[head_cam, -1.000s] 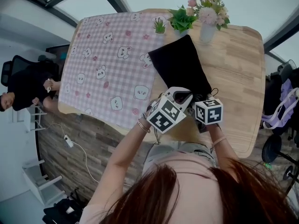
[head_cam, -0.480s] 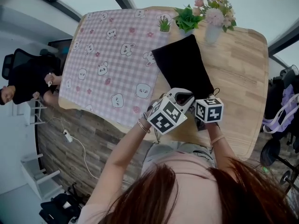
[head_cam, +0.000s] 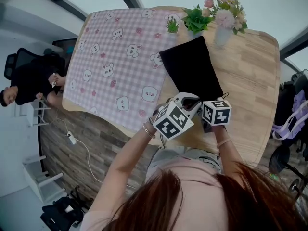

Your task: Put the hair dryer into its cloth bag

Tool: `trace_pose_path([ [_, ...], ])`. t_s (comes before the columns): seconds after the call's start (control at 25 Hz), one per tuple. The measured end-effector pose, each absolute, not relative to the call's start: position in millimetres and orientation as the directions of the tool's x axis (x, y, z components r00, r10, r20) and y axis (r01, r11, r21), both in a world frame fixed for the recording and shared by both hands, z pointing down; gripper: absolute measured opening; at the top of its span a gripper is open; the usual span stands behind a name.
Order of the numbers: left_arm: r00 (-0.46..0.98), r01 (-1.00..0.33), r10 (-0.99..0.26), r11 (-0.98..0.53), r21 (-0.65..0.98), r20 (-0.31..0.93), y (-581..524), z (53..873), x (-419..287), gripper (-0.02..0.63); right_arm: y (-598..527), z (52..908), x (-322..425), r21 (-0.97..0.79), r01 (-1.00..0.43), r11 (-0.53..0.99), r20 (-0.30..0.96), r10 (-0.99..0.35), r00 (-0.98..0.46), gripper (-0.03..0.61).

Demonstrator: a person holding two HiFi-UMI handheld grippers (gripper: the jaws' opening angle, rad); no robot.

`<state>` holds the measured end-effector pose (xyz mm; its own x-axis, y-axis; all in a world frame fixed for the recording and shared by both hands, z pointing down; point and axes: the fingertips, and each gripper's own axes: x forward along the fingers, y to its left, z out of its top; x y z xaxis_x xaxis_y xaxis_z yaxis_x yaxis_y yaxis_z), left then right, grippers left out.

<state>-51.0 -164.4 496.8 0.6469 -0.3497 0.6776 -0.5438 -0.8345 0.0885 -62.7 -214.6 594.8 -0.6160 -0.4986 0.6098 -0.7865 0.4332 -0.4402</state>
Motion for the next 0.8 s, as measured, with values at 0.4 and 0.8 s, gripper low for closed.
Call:
trace_pose_path([
  [0.4, 0.634, -0.549, -0.346, -0.831, 0.088, 0.692, -167, 503, -53, 0.025, -229, 600, -60, -0.405, -0.792, 0.457, 0.606, -0.514, -0.607, 0.210],
  [0.8, 0.627, -0.563, -0.344, -0.820, 0.102, 0.699, -167, 510, -54, 0.025, -240, 610, -60, -0.344, -0.805, 0.483, 0.616, -0.531, -0.582, 0.212],
])
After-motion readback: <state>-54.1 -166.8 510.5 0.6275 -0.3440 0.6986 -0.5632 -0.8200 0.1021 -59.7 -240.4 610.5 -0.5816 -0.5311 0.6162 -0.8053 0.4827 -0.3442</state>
